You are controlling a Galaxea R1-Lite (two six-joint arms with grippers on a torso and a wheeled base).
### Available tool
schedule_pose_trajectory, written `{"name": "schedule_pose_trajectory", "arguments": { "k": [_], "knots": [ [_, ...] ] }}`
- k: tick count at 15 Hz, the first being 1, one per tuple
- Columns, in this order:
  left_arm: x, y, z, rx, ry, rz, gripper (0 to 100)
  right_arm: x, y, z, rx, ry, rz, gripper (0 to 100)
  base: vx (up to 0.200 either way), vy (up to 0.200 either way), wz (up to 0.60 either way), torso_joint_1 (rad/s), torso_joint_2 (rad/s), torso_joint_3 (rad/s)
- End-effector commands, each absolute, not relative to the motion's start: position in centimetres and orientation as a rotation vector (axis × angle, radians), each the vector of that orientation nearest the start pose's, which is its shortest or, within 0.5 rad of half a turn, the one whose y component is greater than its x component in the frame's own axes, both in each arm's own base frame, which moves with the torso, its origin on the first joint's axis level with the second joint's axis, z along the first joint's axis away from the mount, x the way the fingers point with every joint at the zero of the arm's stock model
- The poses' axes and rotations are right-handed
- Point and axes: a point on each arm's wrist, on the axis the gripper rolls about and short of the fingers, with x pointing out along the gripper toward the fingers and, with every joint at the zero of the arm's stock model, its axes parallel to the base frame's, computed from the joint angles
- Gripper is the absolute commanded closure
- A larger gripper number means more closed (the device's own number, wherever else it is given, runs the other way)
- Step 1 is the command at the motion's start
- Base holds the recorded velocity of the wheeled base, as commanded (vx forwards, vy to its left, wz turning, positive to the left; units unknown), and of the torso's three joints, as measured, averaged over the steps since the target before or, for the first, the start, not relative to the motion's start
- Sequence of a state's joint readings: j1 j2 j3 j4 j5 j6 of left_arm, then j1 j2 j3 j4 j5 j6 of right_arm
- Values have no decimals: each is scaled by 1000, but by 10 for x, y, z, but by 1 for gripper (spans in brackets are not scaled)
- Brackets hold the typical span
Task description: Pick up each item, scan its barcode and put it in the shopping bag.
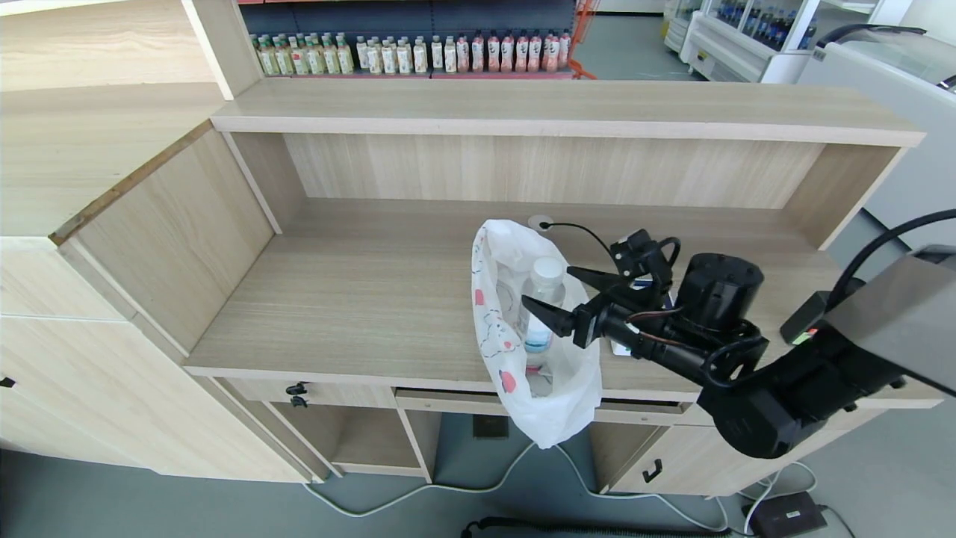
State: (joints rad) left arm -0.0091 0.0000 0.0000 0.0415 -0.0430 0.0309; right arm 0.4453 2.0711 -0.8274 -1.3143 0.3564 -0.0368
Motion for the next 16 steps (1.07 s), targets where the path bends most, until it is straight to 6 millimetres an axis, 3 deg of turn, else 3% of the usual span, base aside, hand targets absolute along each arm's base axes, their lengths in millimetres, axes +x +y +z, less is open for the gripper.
{"name": "schedule_pose_trajectory", "arguments": {
  "k": [1,5,7,11,13,16],
  "knots": [
    [-23,-1,71,30,42,-53,0,309,147,158,-35,-142,776,0,0,0,0,0,0,0],
    [-23,-1,71,30,42,-53,0,245,80,197,-38,-156,627,0,0,0,0,0,0,0],
    [-23,-1,71,30,42,-53,0,220,37,207,-57,-93,438,0,0,0,0,0,0,0],
    [-23,-1,71,30,42,-53,0,168,-19,194,-73,106,156,0,0,0,0,0,0,0],
    [-23,-1,71,30,42,-53,0,159,-29,182,-72,166,88,0,0,0,0,0,0,0],
    [-23,-1,71,30,42,-53,0,139,-28,167,-66,192,71,0,0,0,0,0,0,0]
  ]
}}
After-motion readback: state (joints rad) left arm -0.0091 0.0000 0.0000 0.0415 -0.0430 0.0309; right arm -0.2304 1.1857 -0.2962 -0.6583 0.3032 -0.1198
